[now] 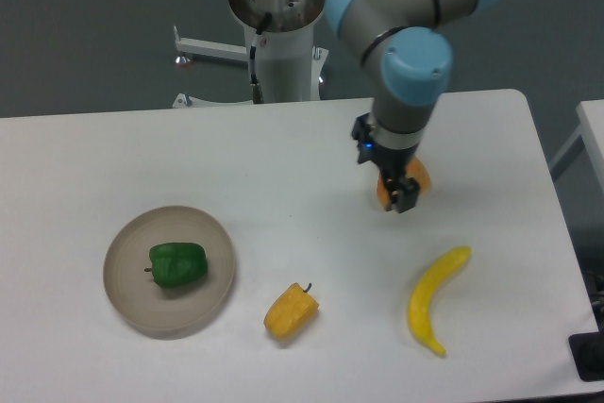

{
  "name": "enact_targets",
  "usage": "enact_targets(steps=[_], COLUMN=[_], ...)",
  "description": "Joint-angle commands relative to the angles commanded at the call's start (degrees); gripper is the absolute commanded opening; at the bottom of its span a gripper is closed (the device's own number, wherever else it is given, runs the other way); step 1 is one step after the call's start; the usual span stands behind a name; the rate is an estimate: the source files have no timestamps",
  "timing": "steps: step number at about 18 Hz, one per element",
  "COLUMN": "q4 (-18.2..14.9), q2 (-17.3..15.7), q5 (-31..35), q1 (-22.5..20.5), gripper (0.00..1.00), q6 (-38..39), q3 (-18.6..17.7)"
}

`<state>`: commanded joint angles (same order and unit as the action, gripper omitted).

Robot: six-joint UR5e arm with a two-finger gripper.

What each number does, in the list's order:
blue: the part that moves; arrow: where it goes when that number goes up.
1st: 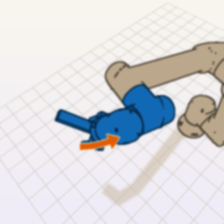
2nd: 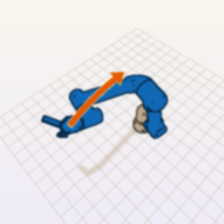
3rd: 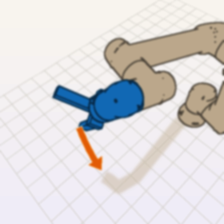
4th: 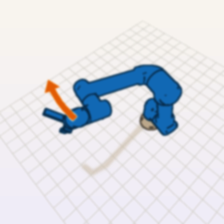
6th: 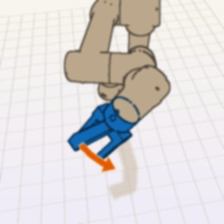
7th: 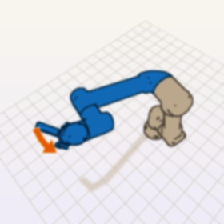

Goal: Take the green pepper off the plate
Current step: 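Lower the orange triangular item onto the table and release it, then move the open gripper over the green pepper on the plate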

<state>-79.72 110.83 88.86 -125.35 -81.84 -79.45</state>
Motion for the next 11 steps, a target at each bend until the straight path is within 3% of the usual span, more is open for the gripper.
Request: enact_targets(steps=[3, 7, 11], q4=[0.0, 0.7, 8.3], q2=[0.0, 0.7, 4.0], q5=[-0.1, -0.9, -0.9], q1=[4.3, 10.3, 15.2], gripper=[1.00, 1.00, 1.00], q6=[2.0, 10.9, 17.1], q3=[-0.1, -0.1, -0.4])
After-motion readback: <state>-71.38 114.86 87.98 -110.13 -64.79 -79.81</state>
